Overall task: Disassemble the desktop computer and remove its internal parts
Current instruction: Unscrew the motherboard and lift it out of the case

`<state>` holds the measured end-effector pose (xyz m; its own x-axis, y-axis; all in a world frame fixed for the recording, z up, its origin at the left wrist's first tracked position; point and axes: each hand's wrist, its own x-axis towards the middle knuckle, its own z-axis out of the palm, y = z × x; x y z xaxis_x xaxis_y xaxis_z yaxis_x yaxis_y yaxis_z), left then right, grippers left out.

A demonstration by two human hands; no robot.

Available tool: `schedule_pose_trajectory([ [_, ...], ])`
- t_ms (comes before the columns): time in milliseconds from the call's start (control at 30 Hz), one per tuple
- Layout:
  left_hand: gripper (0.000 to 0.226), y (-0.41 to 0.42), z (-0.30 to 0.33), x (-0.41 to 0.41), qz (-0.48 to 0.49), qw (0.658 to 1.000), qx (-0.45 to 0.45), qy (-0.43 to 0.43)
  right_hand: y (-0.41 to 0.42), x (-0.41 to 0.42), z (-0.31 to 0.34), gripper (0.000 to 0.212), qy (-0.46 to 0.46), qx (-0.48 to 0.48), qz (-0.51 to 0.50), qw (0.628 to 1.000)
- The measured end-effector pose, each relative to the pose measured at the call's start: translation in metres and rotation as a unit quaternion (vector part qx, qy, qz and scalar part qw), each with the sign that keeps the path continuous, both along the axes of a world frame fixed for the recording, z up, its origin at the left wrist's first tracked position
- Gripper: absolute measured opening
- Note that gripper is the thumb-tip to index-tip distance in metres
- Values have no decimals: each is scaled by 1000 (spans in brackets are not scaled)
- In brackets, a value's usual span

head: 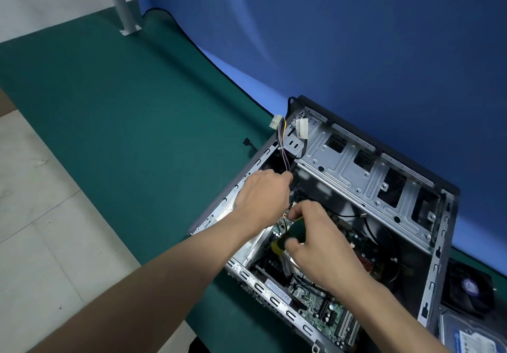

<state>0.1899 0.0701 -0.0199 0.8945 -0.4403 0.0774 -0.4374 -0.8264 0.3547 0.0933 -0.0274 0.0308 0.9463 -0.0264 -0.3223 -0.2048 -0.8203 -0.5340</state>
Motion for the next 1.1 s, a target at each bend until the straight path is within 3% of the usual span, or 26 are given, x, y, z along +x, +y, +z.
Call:
schedule_pose_trajectory([
  [167, 23, -1, 1, 0, -3, 1000, 3, 2, 0, 1, -2, 22, -30, -19, -19, 999],
  [267, 23, 0, -1, 1, -6, 1000, 0, 2, 2, -3, -7, 5, -51, 4, -43, 998],
  [367, 22, 0, 1, 0, -9, 1000, 2, 1, 1, -7, -12, 19, -58, -16, -52, 997],
  [500, 23, 0, 0, 1, -10, 1000, 0, 1, -6, -8, -21, 16, -75, -41, -78, 993],
  [800, 22, 0, -1, 0, -6, 1000, -15, 12, -34, -12, -25, 14, -90, 80, -196, 973],
  [1100, 22, 2, 4, -3, -35, 999, -32, -5, -62, -23, -24, 15, -112, 159, -322, 927],
])
